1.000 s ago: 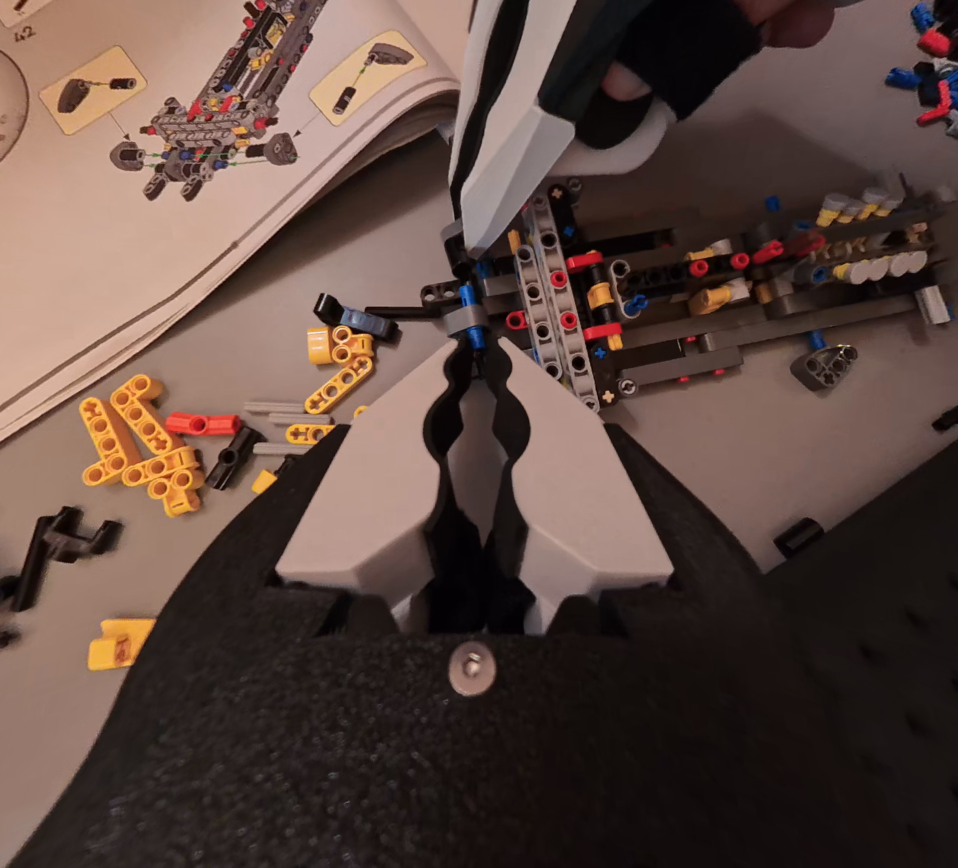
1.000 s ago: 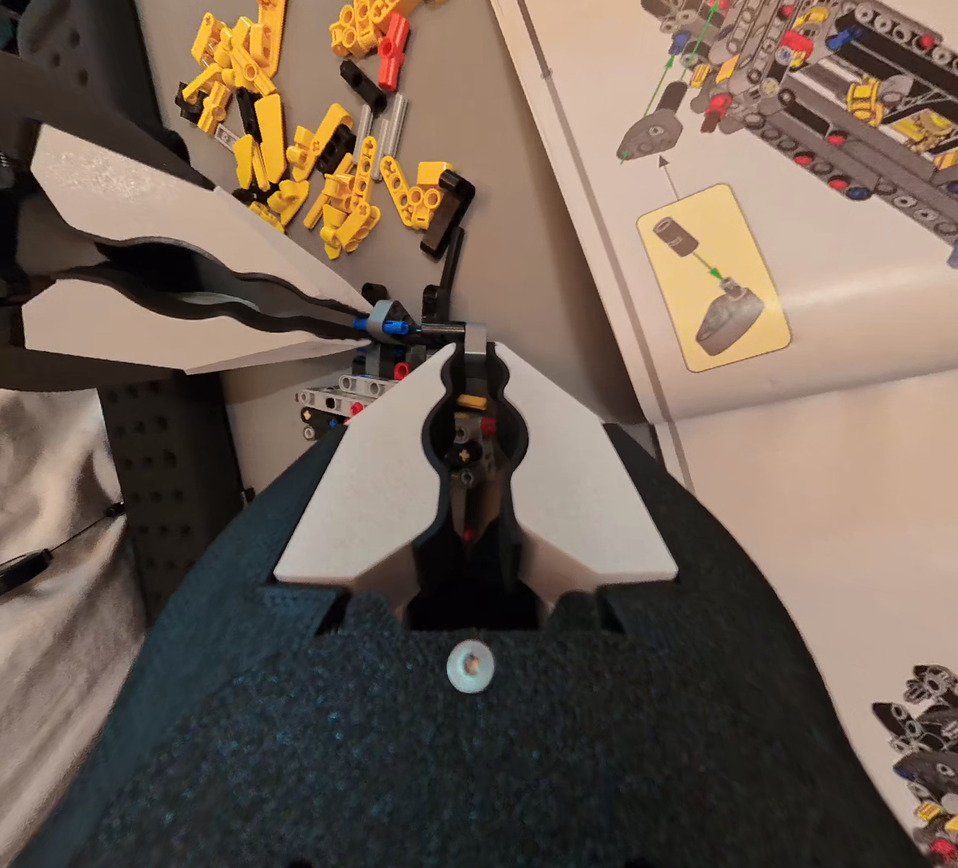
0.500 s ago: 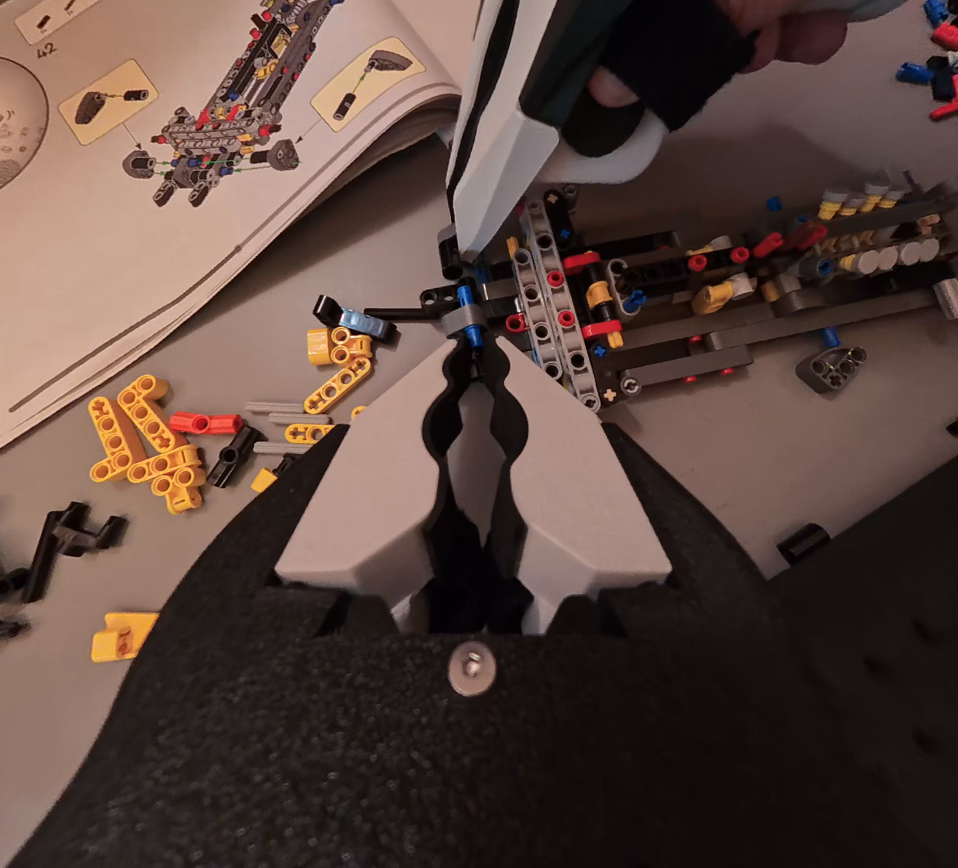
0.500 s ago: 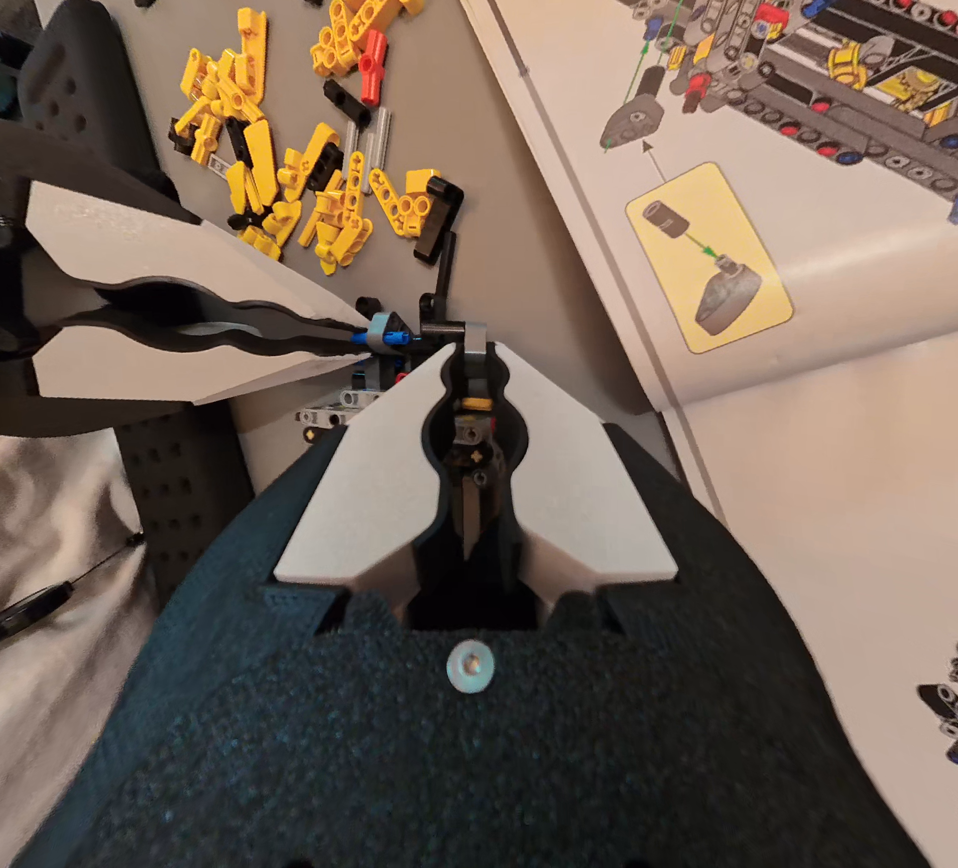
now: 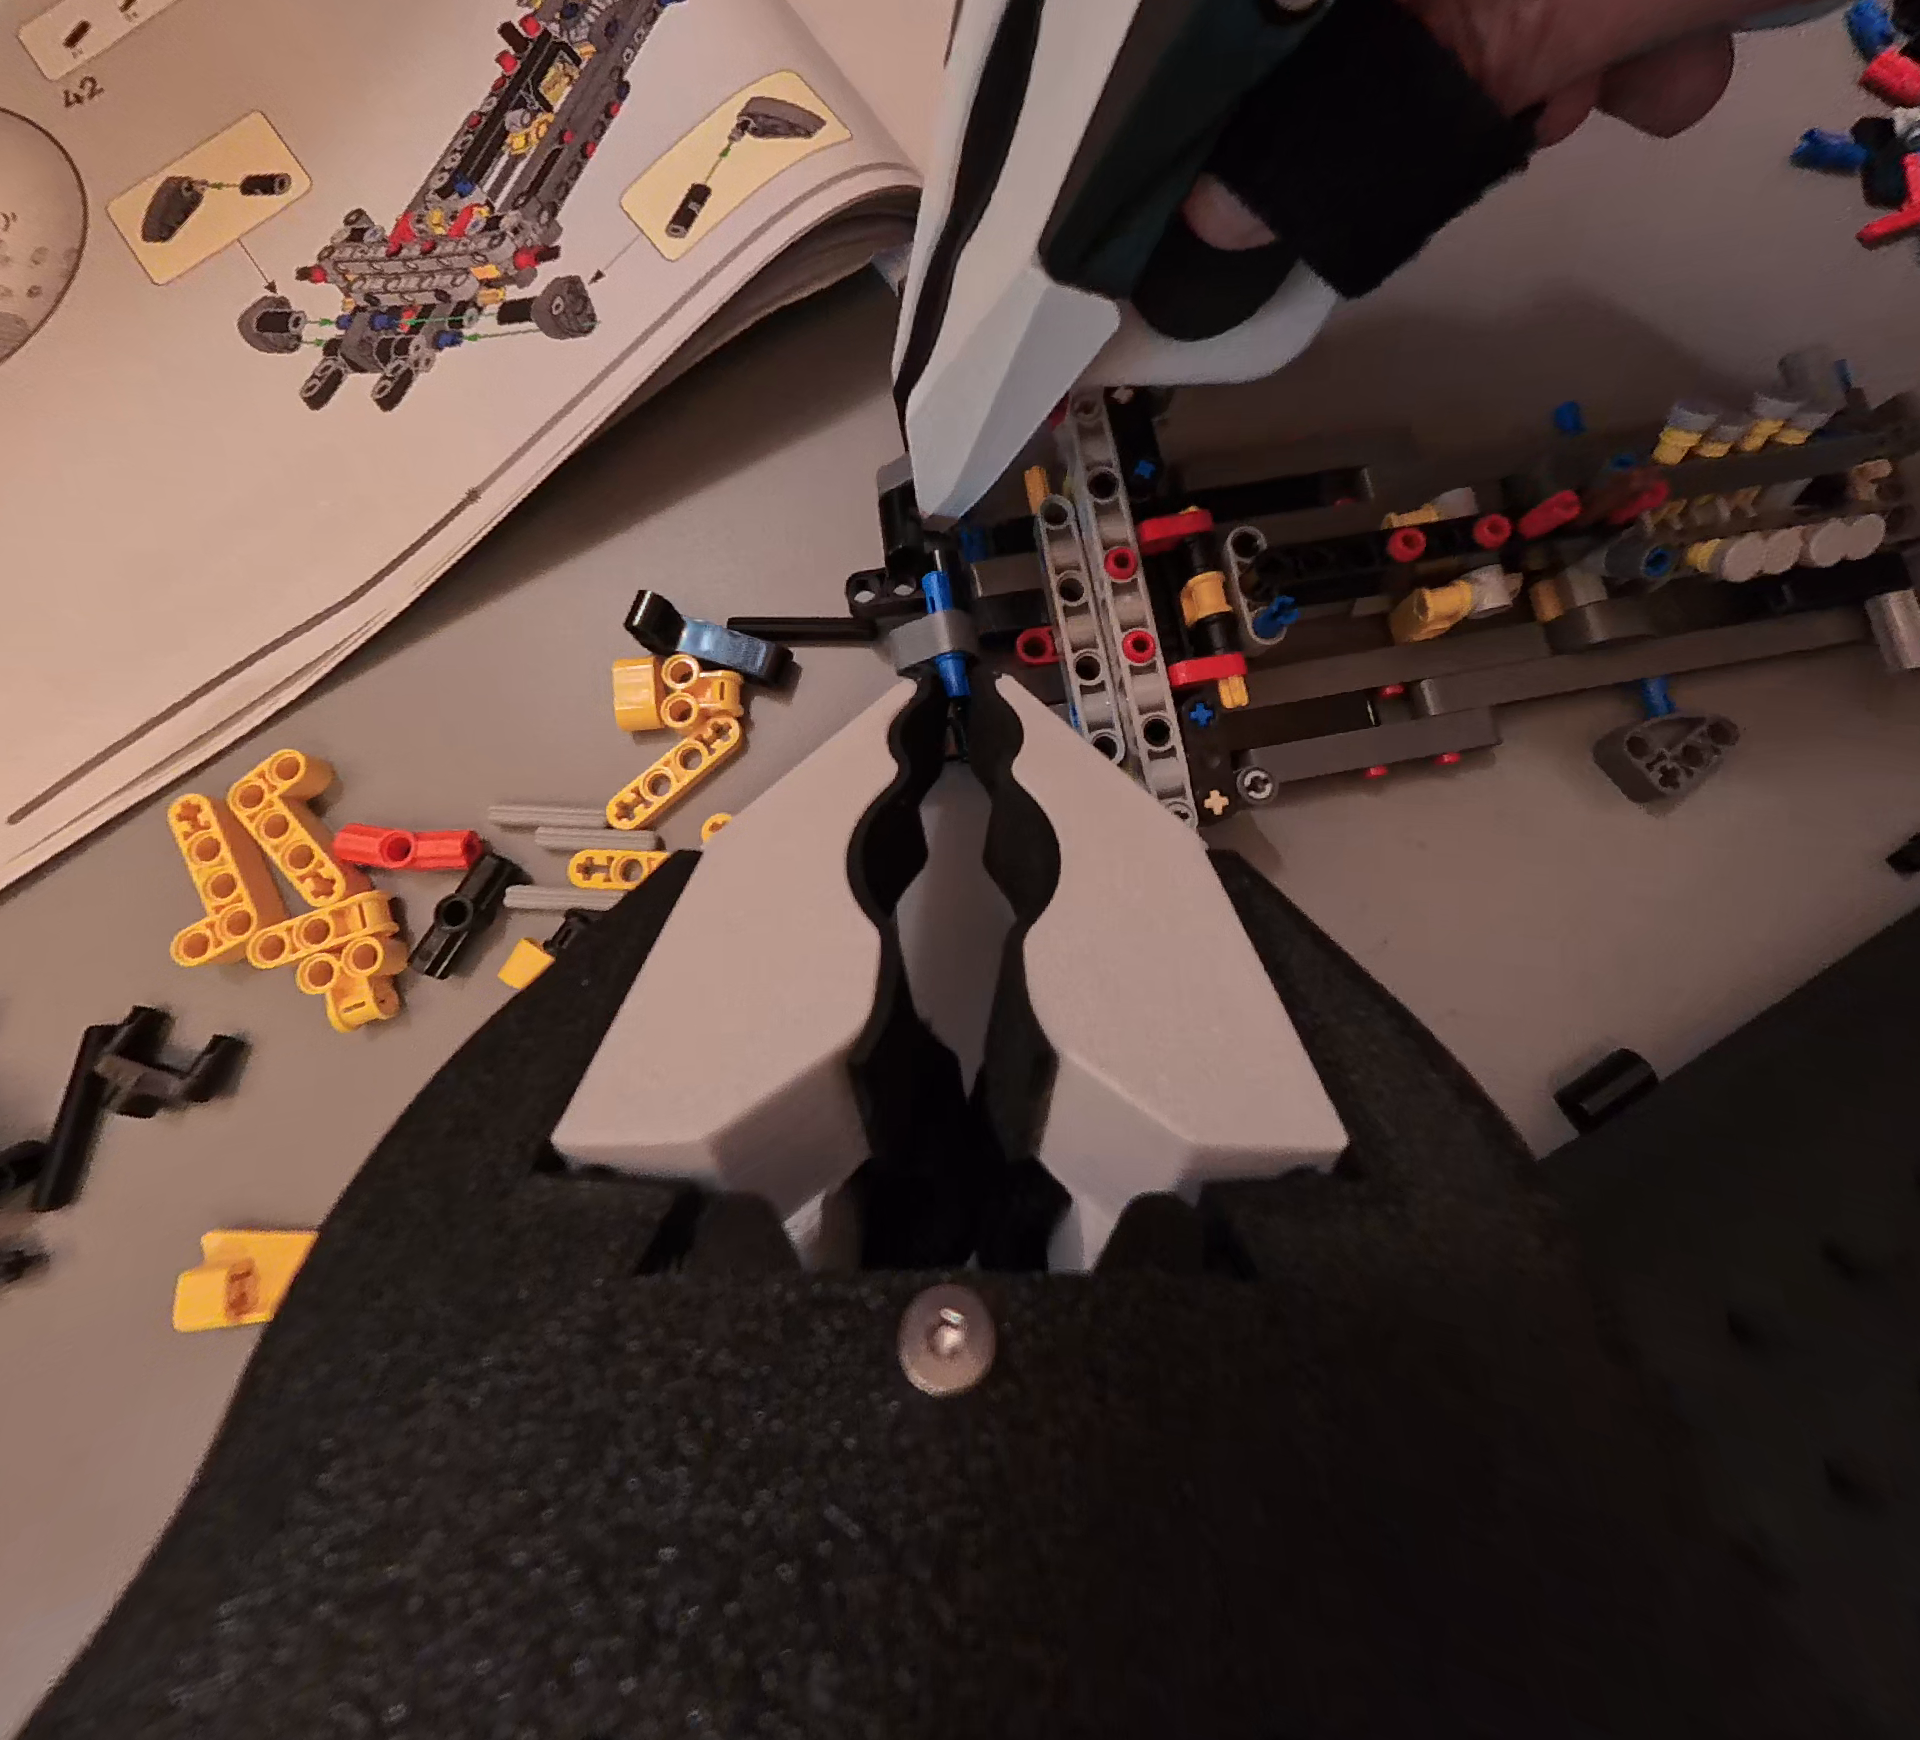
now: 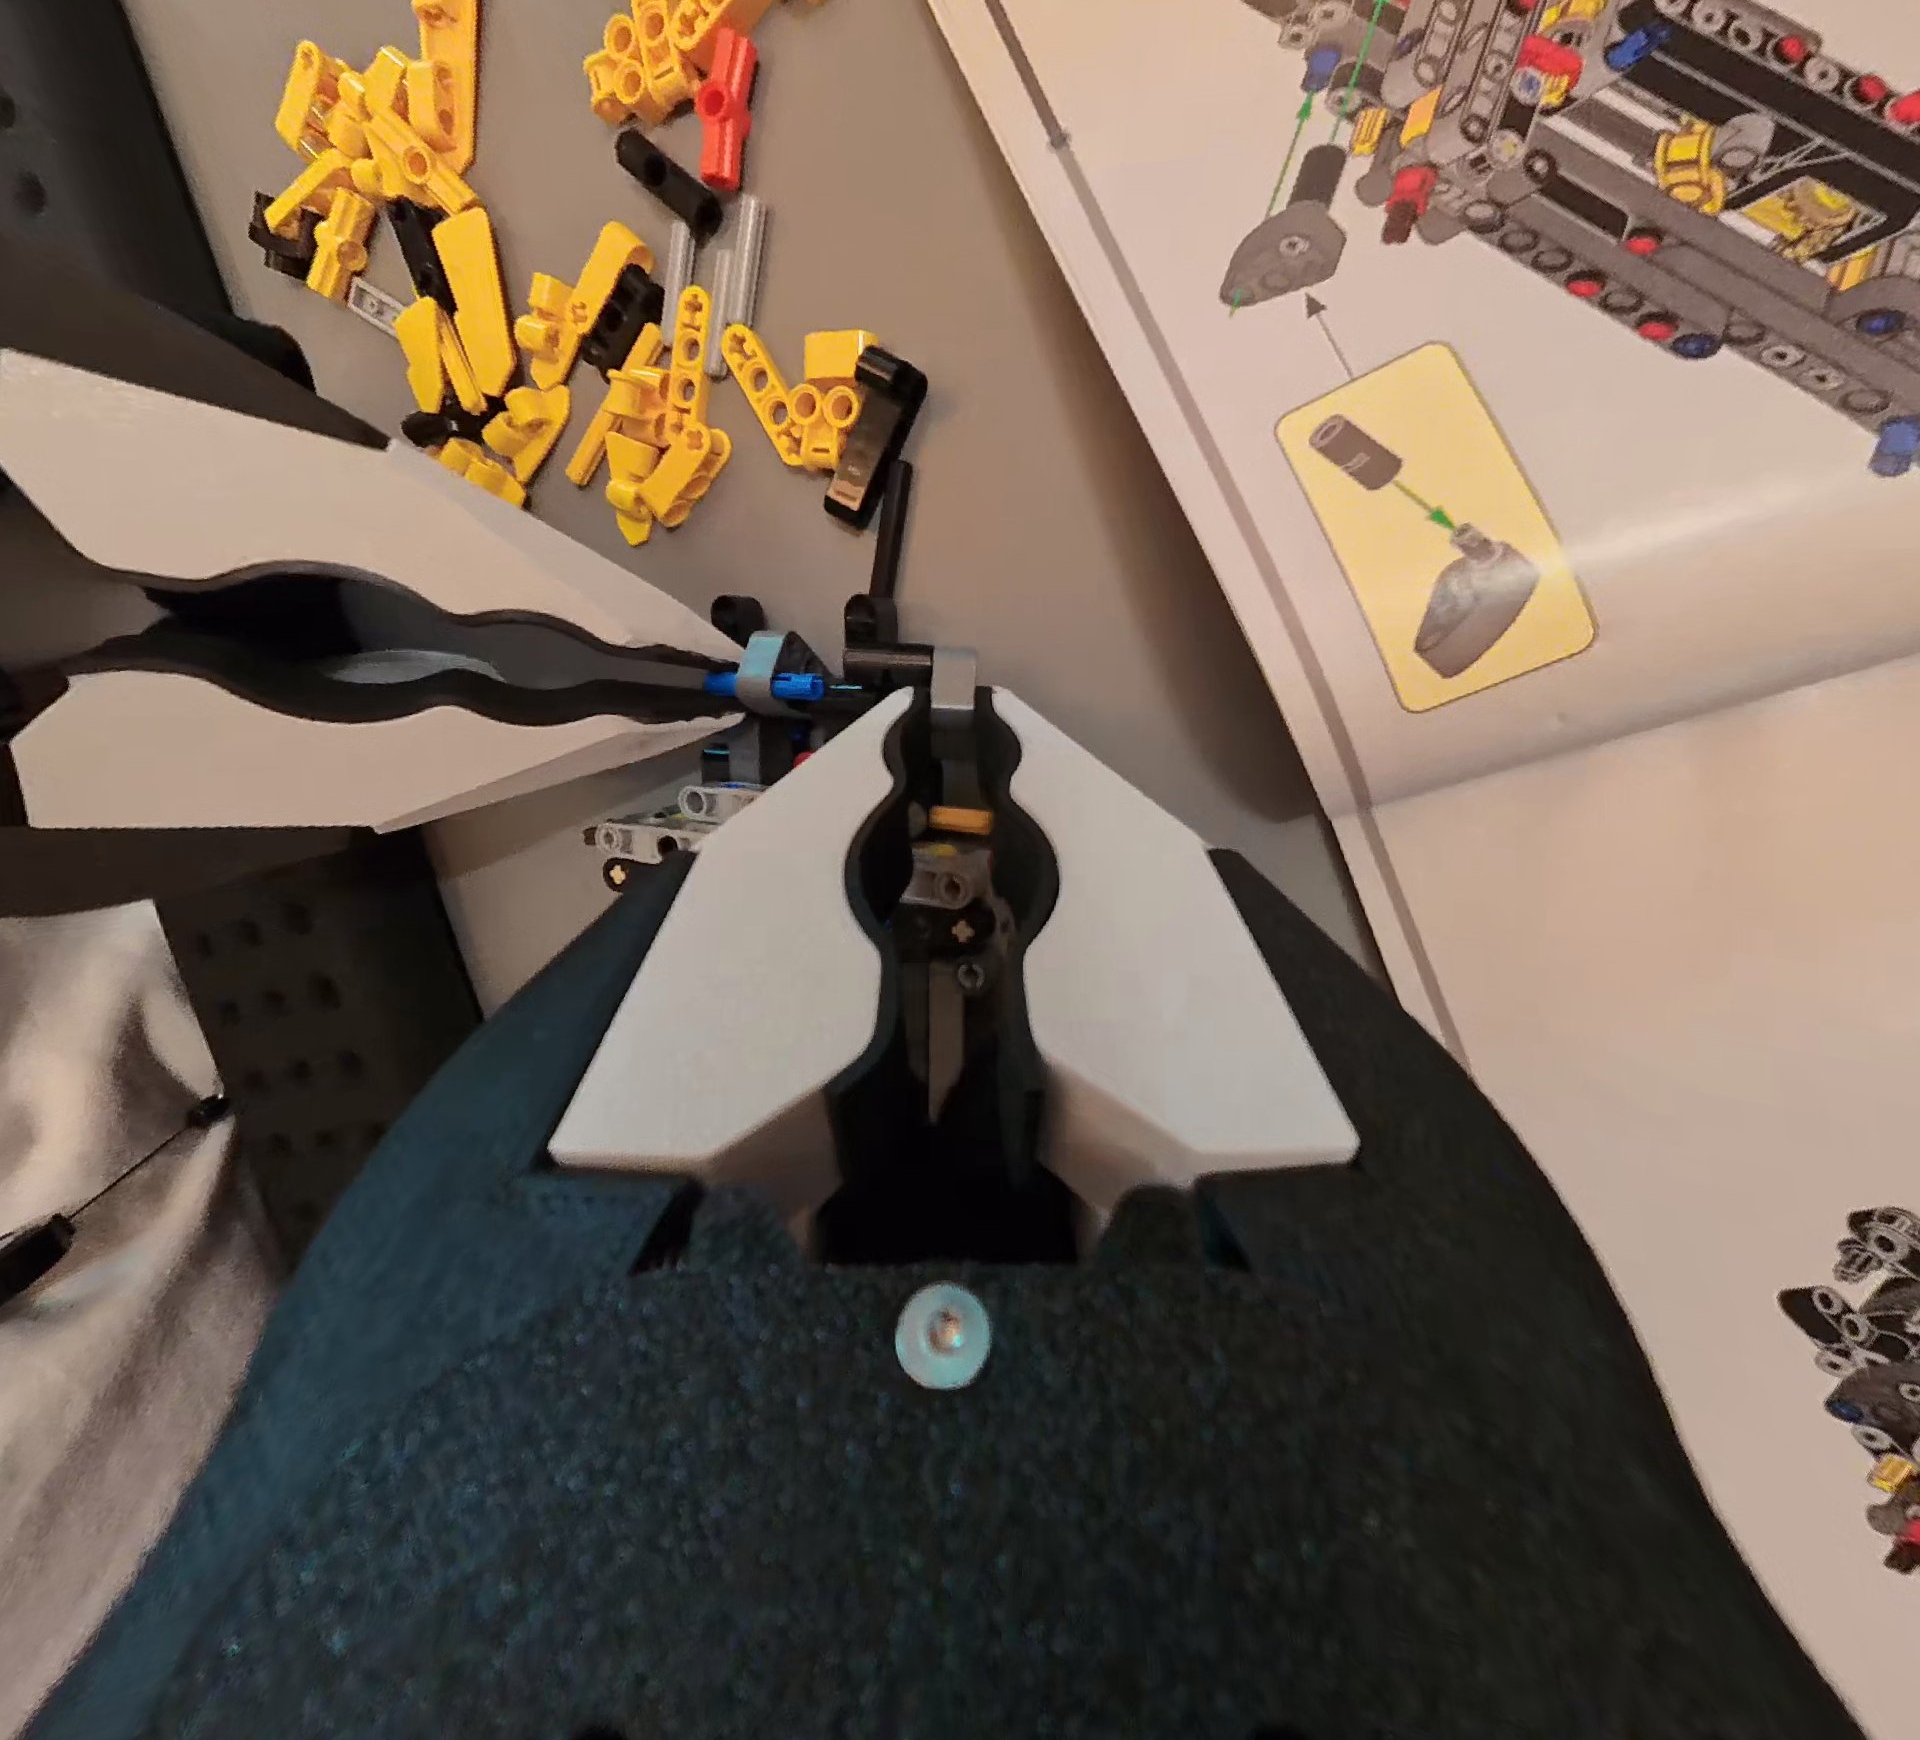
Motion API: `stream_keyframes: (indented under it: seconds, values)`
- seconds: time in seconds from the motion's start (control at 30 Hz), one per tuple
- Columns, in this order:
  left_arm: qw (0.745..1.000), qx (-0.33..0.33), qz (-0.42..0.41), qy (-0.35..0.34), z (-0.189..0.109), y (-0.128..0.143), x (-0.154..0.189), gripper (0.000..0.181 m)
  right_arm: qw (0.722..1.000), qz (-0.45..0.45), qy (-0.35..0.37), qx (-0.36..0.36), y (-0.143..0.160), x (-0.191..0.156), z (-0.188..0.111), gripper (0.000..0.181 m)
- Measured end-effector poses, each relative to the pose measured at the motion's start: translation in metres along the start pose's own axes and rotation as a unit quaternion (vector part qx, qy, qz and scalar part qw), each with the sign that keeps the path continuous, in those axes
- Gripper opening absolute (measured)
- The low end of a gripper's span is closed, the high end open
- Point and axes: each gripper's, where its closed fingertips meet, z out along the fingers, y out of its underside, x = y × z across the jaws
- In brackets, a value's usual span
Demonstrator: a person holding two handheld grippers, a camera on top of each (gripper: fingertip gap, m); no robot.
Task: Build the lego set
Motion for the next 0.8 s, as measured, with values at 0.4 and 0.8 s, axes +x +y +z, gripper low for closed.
stream_keyframes:
  seconds: [0.4,0.8]
  values:
    - [0.994,0.111,-0.022,0.002,-0.014,-0.045,-0.015,0.009,0.984,-0.043,-0.046,0.164,-0.031,-0.026,-0.033,0.006]
    - [0.980,0.102,0.159,-0.069,-0.015,-0.040,-0.004,0.003,0.985,-0.124,-0.029,0.116,-0.016,-0.029,-0.037,0.006]
